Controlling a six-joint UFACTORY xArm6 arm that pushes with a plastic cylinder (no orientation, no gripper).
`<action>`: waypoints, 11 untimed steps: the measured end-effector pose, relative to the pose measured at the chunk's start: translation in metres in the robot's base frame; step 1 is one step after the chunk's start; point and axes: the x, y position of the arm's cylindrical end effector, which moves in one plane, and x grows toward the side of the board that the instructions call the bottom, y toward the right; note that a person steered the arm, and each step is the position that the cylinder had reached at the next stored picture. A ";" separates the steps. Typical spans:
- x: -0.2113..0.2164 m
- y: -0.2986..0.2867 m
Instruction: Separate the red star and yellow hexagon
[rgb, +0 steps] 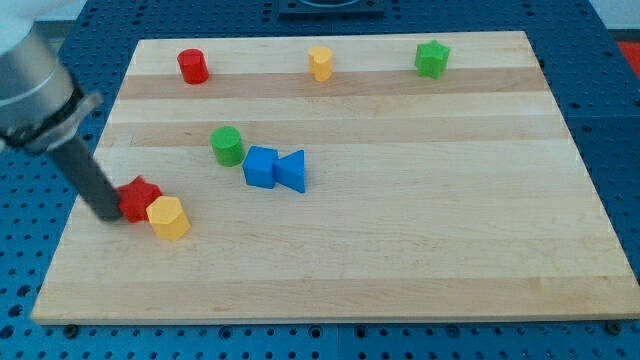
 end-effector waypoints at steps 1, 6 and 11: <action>-0.057 0.000; -0.028 0.035; -0.060 -0.001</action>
